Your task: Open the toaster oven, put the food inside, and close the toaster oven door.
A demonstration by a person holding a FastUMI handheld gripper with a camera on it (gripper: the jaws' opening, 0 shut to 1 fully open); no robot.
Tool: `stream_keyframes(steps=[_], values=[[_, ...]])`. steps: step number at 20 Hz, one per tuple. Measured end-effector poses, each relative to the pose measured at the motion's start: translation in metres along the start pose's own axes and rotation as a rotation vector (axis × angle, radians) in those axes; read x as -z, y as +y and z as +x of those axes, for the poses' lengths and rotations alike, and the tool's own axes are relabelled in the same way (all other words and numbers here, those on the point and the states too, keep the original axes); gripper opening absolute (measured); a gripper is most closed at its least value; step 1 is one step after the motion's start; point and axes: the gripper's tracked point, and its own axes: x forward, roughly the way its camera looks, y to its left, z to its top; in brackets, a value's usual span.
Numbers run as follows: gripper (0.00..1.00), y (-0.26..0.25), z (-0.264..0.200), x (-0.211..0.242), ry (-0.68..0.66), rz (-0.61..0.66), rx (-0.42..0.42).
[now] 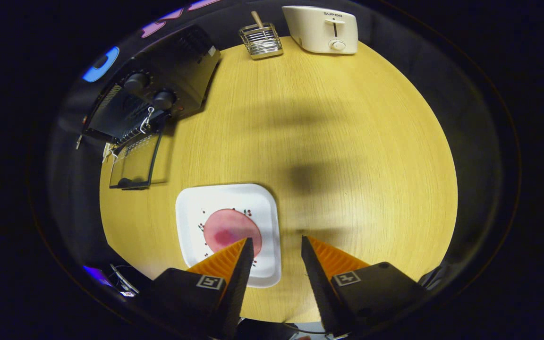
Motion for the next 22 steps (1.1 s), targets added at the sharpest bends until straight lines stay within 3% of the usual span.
stream_keyframes(steps=[2,7,17,18,20,21,22], values=[[0.52,0.0,0.008,0.004,0.016,0.0,-0.004],[0.52,0.007,0.015,0.002,0.025,-0.002,-0.021],[0.52,0.008,0.019,0.007,0.029,-0.068,0.073],[0.52,0.014,-0.002,-0.009,0.024,-0.036,0.048],[0.28,0.007,0.018,0.0,0.02,-0.021,0.059],[0.28,0.014,0.018,0.002,0.019,-0.025,0.038],[0.22,0.016,0.011,0.002,0.018,-0.013,0.031]])
